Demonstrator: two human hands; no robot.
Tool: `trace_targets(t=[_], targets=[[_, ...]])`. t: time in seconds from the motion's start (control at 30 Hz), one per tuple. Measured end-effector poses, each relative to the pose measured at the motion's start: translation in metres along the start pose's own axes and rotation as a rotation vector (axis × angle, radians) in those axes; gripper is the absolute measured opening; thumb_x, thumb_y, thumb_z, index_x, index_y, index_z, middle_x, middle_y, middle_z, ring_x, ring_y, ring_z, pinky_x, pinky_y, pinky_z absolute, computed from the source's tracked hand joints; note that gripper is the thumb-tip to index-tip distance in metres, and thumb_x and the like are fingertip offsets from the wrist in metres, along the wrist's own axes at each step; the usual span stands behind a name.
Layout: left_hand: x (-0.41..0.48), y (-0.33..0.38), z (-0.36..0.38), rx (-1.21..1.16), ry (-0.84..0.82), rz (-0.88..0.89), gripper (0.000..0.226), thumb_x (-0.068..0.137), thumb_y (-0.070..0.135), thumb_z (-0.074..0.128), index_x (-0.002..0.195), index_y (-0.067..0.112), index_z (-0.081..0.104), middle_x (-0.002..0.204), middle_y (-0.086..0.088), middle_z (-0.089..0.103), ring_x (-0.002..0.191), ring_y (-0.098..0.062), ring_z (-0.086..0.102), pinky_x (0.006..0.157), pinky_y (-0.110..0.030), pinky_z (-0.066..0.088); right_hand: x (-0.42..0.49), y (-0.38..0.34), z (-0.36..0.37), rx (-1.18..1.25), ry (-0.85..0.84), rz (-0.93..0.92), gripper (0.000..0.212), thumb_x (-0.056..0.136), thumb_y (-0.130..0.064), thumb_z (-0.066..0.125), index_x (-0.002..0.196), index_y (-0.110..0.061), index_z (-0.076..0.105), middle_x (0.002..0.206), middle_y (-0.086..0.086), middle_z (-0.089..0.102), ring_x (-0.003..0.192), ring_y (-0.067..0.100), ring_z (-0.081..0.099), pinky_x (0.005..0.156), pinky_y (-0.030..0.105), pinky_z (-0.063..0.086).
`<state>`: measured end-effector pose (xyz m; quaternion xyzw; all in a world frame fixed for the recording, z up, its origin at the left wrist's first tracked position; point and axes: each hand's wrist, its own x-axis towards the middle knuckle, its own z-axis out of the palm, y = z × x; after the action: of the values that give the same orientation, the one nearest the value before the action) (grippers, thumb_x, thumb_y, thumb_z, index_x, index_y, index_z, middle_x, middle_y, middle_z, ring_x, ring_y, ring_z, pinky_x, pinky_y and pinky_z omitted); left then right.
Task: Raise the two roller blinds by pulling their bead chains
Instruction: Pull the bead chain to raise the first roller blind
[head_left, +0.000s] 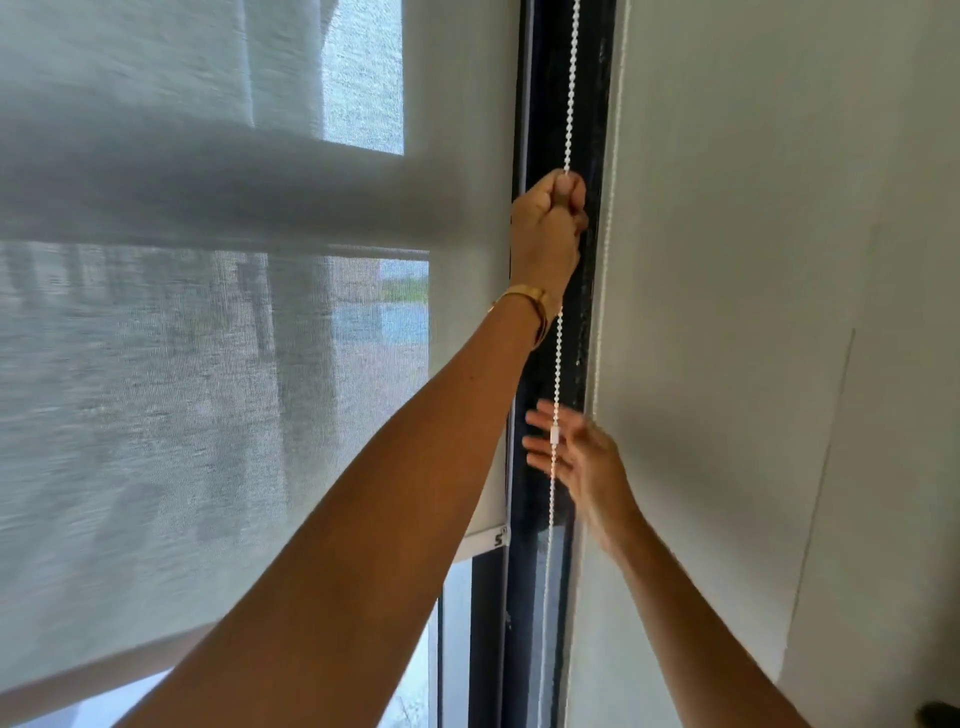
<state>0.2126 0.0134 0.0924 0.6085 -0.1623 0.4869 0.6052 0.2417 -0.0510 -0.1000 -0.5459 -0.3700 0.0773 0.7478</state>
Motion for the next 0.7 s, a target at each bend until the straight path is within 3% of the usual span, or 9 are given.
trace_targets(t=[0.07, 0.2, 0.33, 0.53, 0.7], targets=[[-0.009, -0.006, -0.005, 0.025, -0.001, -0.004, 0.038, 0.093, 0.001, 0.026, 0.062, 0.016, 0.042, 0.055, 0.001, 0.033, 0.041, -0.003, 0.027, 0.036, -0.015, 0.021, 0.014, -0.034, -0.001, 0.069, 0.009, -0.041, 0.042, 0.091, -0.041, 0.036, 0.118, -0.015, 0.055, 0.117, 0.005, 0.062, 0.104, 0.026, 0.063, 0.09, 0.037, 0.054], [-0.045, -0.028, -0.016, 0.063, -0.016, -0.04, 0.037, 0.093, 0.0, 0.027, 0.062, 0.016, 0.041, 0.056, 0.0, 0.033, 0.045, -0.006, 0.029, 0.04, -0.014, 0.026, 0.036, -0.088, -0.007, 0.007, 0.029, -0.118, 0.041, 0.1, -0.025, 0.028, 0.129, -0.004, 0.048, 0.125, 0.012, 0.059, 0.112, 0.029, 0.06, 0.096, 0.04, 0.05], [-0.083, -0.05, -0.022, 0.083, -0.045, -0.111, 0.036, 0.093, -0.001, 0.027, 0.064, 0.014, 0.042, 0.057, 0.0, 0.036, 0.042, -0.001, 0.031, 0.039, -0.011, 0.028, 0.051, -0.123, -0.01, -0.081, 0.045, -0.178, 0.041, 0.101, -0.025, 0.027, 0.13, -0.006, 0.048, 0.131, 0.013, 0.057, 0.11, 0.025, 0.061, 0.093, 0.034, 0.051], [-0.126, -0.077, -0.031, 0.097, -0.087, -0.207, 0.03, 0.093, 0.001, 0.027, 0.071, 0.01, 0.045, 0.056, -0.002, 0.031, 0.043, -0.004, 0.026, 0.037, -0.014, 0.022, 0.073, -0.151, 0.001, -0.099, -0.034, -0.189, 0.037, 0.101, -0.025, 0.03, 0.125, -0.007, 0.051, 0.119, 0.009, 0.062, 0.109, 0.027, 0.062, 0.096, 0.041, 0.052], [-0.144, -0.09, -0.04, 0.113, -0.085, -0.261, 0.03, 0.089, -0.006, 0.025, 0.07, 0.009, 0.043, 0.056, -0.002, 0.029, 0.042, -0.002, 0.026, 0.038, -0.012, 0.022, 0.082, -0.17, 0.017, -0.01, -0.108, -0.177, 0.04, 0.101, -0.028, 0.03, 0.127, -0.004, 0.049, 0.11, 0.009, 0.065, 0.1, 0.025, 0.066, 0.088, 0.039, 0.056]])
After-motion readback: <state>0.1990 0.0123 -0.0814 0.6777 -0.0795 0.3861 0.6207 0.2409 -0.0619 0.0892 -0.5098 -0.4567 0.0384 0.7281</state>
